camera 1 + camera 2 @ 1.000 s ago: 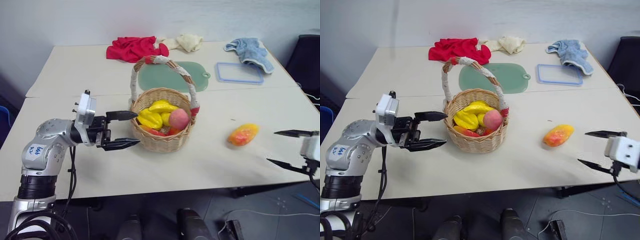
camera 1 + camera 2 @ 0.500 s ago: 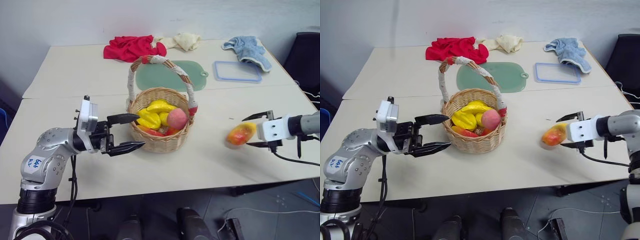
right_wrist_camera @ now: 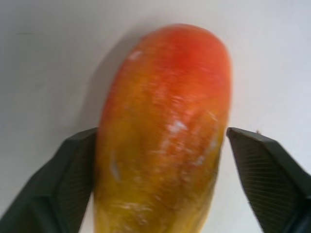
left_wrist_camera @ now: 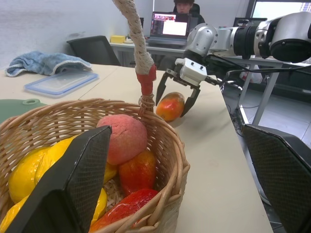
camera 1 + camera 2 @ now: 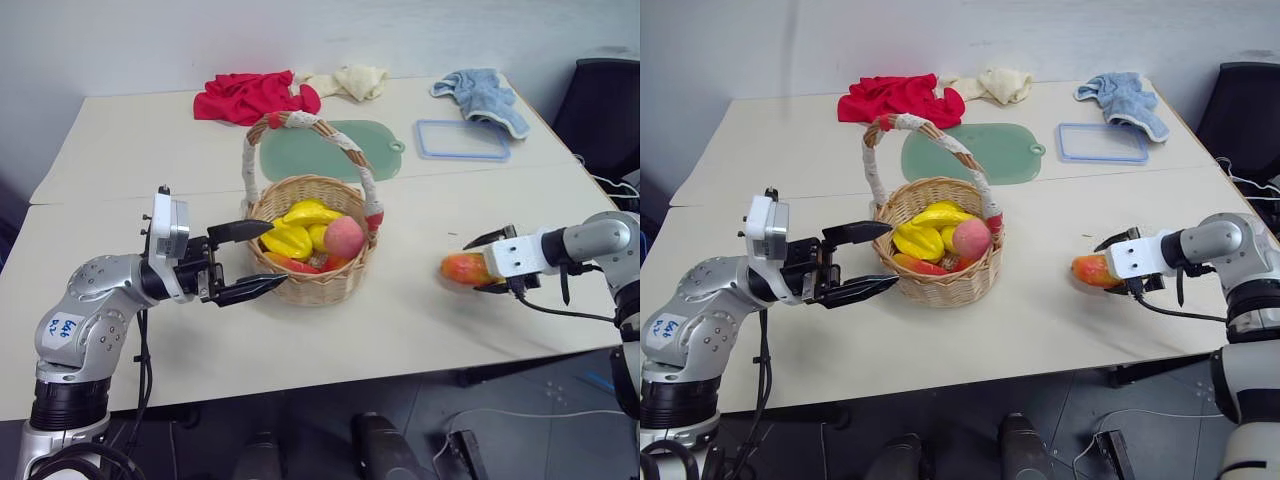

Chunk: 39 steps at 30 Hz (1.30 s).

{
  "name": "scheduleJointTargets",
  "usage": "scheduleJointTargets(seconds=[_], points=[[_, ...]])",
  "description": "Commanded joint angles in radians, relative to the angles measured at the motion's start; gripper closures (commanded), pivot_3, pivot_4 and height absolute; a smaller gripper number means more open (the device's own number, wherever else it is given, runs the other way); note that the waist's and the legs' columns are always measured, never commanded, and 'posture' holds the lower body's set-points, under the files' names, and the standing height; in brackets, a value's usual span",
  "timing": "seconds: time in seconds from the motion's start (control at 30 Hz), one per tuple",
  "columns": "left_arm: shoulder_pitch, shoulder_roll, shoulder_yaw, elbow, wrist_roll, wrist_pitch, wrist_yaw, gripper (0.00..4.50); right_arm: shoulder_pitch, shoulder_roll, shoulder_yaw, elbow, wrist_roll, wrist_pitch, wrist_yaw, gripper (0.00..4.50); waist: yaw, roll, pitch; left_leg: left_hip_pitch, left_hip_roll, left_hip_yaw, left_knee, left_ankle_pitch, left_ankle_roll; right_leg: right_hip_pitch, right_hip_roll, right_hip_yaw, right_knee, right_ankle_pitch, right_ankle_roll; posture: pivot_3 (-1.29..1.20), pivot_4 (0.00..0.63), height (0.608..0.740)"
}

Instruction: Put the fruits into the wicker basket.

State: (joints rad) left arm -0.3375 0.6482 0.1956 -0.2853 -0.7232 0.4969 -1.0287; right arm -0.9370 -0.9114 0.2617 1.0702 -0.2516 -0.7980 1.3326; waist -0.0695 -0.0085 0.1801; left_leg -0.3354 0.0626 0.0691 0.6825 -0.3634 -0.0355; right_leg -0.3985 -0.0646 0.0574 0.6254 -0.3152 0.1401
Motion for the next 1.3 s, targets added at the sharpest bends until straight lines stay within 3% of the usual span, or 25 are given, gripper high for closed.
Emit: scheduleJointTargets(seconds=[0.03, 0.13, 0.2, 0.23, 0.3, 0.4, 0.47, 0.57, 0.6, 0.67, 0.87, 0.97, 1.13, 1.3], points=[[0.016, 0.013, 0.02, -0.03, -0.026, 0.0, -0.004, 0.0, 0.013, -0.058, -0.035, -0.086, 0.134, 0.114, 0.176, 1.65, -0.001, 0.0, 0.0, 0.0, 0.0, 0.0, 0.0, 0.0, 0.0, 0.0, 0.0, 0.0, 0.0, 0.0, 0.0, 0.0, 0.15, 0.74], [0.034, 0.019, 0.038, -0.031, -0.031, 0.008, 0.006, 0.0, 0.083, -0.084, -0.074, -0.273, 0.304, 0.287, 0.282, 1.65, 0.0, 0.001, 0.001, 0.0, 0.001, -0.001, 0.0, 0.0, 0.0, 0.0, 0.0, 0.0, 0.001, 0.0, 0.0, 0.0, 0.15, 0.74], [0.045, 0.016, 0.059, -0.018, -0.031, 0.001, 0.02, 0.0, 0.164, -0.098, -0.112, -0.525, 0.45, 0.526, 0.282, 1.65, 0.001, 0.001, 0.001, 0.0, 0.001, -0.001, 0.0, -0.001, -0.001, 0.0, 0.0, -0.001, 0.001, 0.0, 0.0, 0.0, 0.15, 0.74], [0.057, 0.013, 0.075, -0.002, -0.03, -0.004, 0.026, 0.0, 0.207, -0.101, -0.132, -0.745, 0.597, 0.749, 0.241, 1.65, 0.002, 0.001, 0.001, 0.0, 0.002, -0.002, 0.0, -0.001, -0.001, 0.0, 0.0, -0.001, 0.001, 0.0, 0.0, 0.0, 0.15, 0.74], [0.075, 0.017, 0.105, 0.025, -0.041, 0.005, 0.027, 0.0, 0.25, -0.089, -0.166, -1.058, 0.827, 1.069, 0.137, 1.65, -0.001, 0.003, 0.0, 0.0, 0.003, -0.005, 0.0, -0.001, -0.002, -0.002, 0.001, 0.0, 0.003, 0.0, 0.0, 0.0, 0.15, 0.74], [0.122, 0.06, 0.146, 0.048, -0.042, 0.015, -0.001, 0.0, 0.249, -0.019, -0.215, -1.361, 1.229, 1.468, -0.154, 1.65, -0.006, 0.002, 0.001, -0.003, 0.003, -0.01, 0.0, -0.003, -0.004, -0.013, 0.001, 0.001, 0.013, 0.0, 0.0, 0.0, 0.15, 0.74], [0.138, 0.073, 0.184, 0.049, -0.062, 0.026, 0.012, 0.0, 0.232, 0.058, -0.232, -1.457, 1.391, 1.58, -0.323, 1.65, 0.002, 0.0, 0.001, -0.004, 0.002, -0.015, 0.0, -0.005, -0.007, -0.014, 0.001, -0.001, 0.014, 0.0, -0.001, 0.0, 0.15, 0.74], [0.163, 0.082, 0.229, 0.054, -0.073, 0.035, 0.031, 0.0, 0.183, 0.216, -0.23, -1.485, 1.481, 1.647, -0.598, 1.65, 0.013, -0.002, 0.0, -0.007, 0.002, -0.017, 0.001, -0.006, -0.007, -0.015, 0.0, -0.003, 0.01, -0.001, -0.002, 0.0, 0.15, 0.74], [0.173, 0.088, 0.238, 0.056, -0.068, 0.033, 0.03, 0.0, 0.176, 0.259, -0.234, -1.485, 1.498, 1.662, -0.673, 1.65, 0.017, -0.002, 0.0, -0.008, 0.001, -0.017, 0.001, -0.006, -0.007, -0.016, -0.001, -0.003, 0.01, -0.001, -0.002, 0.0, 0.15, 0.74], [0.204, 0.086, 0.295, 0.055, -0.075, 0.027, 0.061, 0.0, 0.183, 0.352, -0.168, -1.482, 1.344, 1.644, -0.806, 1.65, 0.017, -0.003, -0.001, -0.011, 0.0, -0.017, 0.002, -0.006, -0.007, -0.018, -0.003, -0.005, 0.01, -0.001, -0.002, 0.0, 0.15, 0.74], [0.283, 0.072, 0.337, -0.019, -0.105, 0.037, 0.095, 0.0, 0.16, 0.548, -0.07, -1.396, 1.021, 1.566, -1.022, 1.65, 0.011, -0.006, -0.003, -0.026, -0.006, -0.016, 0.004, -0.006, -0.005, -0.036, -0.015, -0.022, 0.02, 0.001, -0.001, 0.0, 0.15, 0.74], [0.284, 0.062, 0.333, -0.044, -0.12, 0.038, 0.117, 0.0, 0.167, 0.532, -0.004, -1.385, 0.89, 1.522, -0.966, 1.65, 0.01, -0.006, -0.003, -0.034, -0.006, -0.015, 0.006, -0.006, -0.005, -0.044, -0.015, -0.025, 0.021, 0.002, -0.001, 0.0, 0.15, 0.74], [0.296, 0.03, 0.299, -0.113, -0.162, 0.064, 0.152, 0.0, 0.189, 0.583, 0.015, -1.397, 0.857, 1.445, -0.847, 0.04, 0.007, -0.006, -0.003, -0.035, -0.006, -0.01, 0.007, -0.006, -0.005, -0.045, -0.015, -0.027, 0.022, 0.002, -0.001, 0.0, 0.15, 0.74], [0.314, 0.015, 0.275, -0.142, -0.181, 0.074, 0.172, 0.0, 0.244, 0.549, -0.065, -1.451, 0.937, 1.332, -0.586, 0.04, 0.005, -0.006, -0.003, -0.034, -0.006, -0.006, 0.009, -0.006, -0.004, -0.045, -0.015, -0.027, 0.023, 0.002, -0.001, 0.0, 0.15, 0.74]])
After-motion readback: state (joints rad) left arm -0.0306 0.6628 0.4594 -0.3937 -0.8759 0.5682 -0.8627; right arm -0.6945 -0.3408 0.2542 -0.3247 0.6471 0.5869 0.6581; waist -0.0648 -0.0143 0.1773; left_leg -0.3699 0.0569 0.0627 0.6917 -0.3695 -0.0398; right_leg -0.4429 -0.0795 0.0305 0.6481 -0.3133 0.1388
